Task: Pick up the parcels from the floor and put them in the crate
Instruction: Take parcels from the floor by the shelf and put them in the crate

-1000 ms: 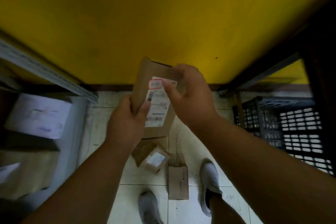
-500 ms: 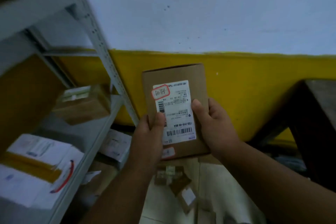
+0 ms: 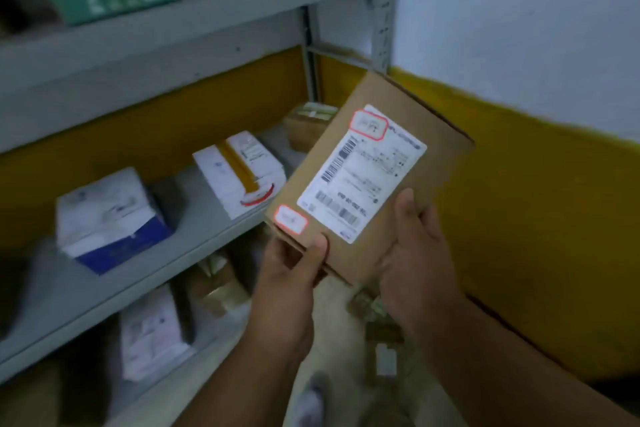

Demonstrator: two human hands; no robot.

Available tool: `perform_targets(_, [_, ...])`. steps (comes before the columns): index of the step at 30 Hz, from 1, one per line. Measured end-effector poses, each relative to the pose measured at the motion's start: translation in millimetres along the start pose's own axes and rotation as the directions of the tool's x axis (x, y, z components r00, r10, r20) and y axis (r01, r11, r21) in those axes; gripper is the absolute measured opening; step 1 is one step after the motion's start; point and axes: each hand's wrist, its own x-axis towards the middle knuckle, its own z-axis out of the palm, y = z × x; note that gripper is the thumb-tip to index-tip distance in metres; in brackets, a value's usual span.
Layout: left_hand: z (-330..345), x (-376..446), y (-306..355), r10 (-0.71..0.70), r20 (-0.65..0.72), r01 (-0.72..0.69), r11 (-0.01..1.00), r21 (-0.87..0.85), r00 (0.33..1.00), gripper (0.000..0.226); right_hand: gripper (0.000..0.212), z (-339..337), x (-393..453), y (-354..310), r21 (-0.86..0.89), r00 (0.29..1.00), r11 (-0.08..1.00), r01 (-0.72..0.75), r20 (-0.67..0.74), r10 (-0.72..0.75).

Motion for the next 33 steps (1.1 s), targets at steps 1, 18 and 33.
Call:
perform_targets(1, [-6.4, -19.4, -5.7, -0.044, -0.028, 0.042, 0.997, -0.066, 0.999, 0.036, 0.035, 4.4, -13.9, 8.9, 0.029, 0.995, 0.996, -0.083, 0.058, 0.082])
perform_targets(18, [-287.5, -379.9, 53.0, 0.410, -0.532, -0.094, 0.848, 0.522, 0.741, 0.055, 0.097, 136.4, -334.5, 52.4, -0.427, 0.608, 0.502, 0.752, 0.743, -0.279])
perform_targets(33, [-487.1, -685.3, 49.7, 0.294, -0.900, -0.122, 0.955, 0.269, 0.322, 0.049, 0.028, 268.9, -682.6, 109.3, -0.093, 0.177, 0.914, 0.394, 0.984, 0.023])
